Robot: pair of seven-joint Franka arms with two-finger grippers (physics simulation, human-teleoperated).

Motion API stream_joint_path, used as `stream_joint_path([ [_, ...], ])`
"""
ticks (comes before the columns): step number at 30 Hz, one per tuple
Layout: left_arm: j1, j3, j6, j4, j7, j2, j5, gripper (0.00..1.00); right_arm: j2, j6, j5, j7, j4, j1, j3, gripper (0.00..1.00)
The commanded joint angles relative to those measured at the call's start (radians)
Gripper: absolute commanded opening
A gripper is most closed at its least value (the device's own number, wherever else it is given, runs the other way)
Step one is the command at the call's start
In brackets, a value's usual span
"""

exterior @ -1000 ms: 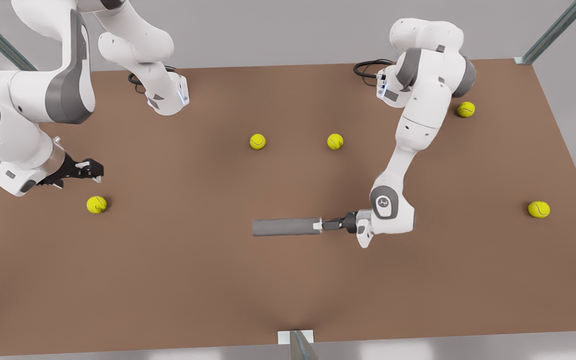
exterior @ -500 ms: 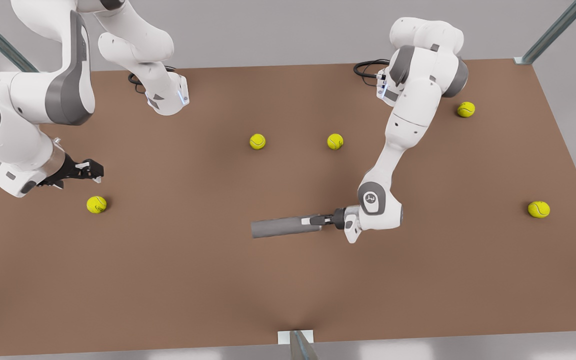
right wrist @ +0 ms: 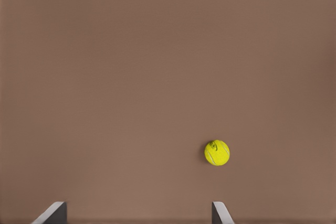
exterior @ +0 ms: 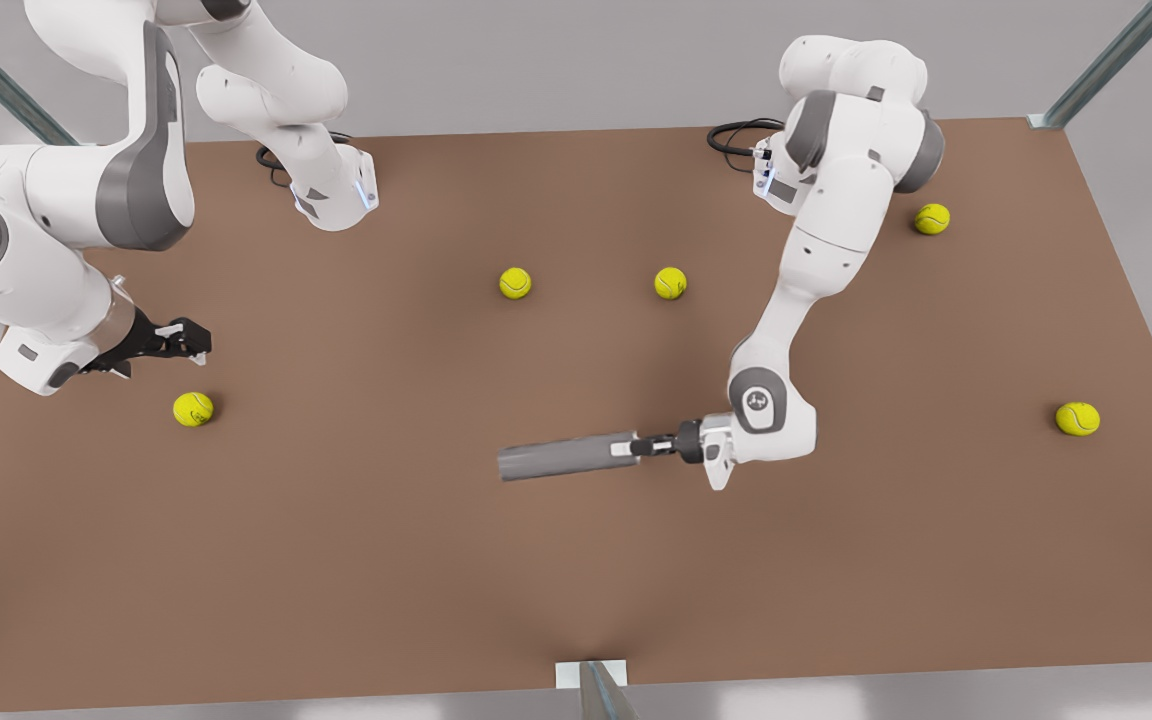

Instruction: Put the tennis tube upright

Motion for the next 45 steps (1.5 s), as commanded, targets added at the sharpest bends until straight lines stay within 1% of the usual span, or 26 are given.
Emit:
stream_joint_path([
  [1, 0.007, -0.001, -0.027, -0.001, -0.083, -0.001, 0.053, 0.22, -0.001, -0.001, -0.001, -0.011, 0.0, 0.0, 0.0, 1.0],
  [11, 0.002, 0.007, -0.025, -0.047, -0.18, -0.104, 0.07, 0.22, 0.0, -0.002, -0.001, -0.012, 0.0, 0.0, 0.0, 1.0],
  [19, -0.001, 0.056, -0.025, -0.1, -0.269, -0.248, 0.28, 0.22, 0.002, -0.002, 0.0, -0.012, -0.003, 0.001, 0.0, 1.0],
  [24, -0.002, 0.07, -0.036, -0.142, -0.304, -0.327, 0.333, 0.22, 0.002, -0.002, 0.0, -0.012, -0.003, 0.0, 0.0, 1.0],
  [26, -0.018, 0.1, -0.057, -0.146, -0.316, -0.345, 0.348, 0.22, 0.004, -0.001, 0.0, -0.012, -0.005, 0.0, 0.0, 1.0],
  [30, -0.011, 0.1, -0.059, -0.145, -0.411, -0.419, 0.536, 0.22, 0.004, -0.001, -0.001, -0.012, -0.006, 0.001, 0.0, 1.0],
  [33, -0.016, 0.1, -0.057, -0.14, -0.425, -0.439, 0.658, 0.22, 0.004, 0.001, -0.001, -0.012, -0.011, 0.001, 0.0, 1.0],
  [39, -0.019, 0.1, -0.057, -0.136, -0.425, -0.518, 1.0, 0.22, 0.004, 0.008, -0.001, -0.012, -0.011, 0.003, 0.005, 1.0],
  [41, -0.04, 0.1, -0.056, -0.134, -0.425, -0.531, 1.121, 0.22, 0.005, 0.01, -0.006, -0.014, -0.011, 0.001, 0.006, 1.0],
  [45, -0.056, 0.1, -0.056, -0.12, -0.425, -0.535, 1.299, 0.22, 0.004, 0.004, -0.006, -0.014, -0.011, 0.001, 0.006, 1.0],
])
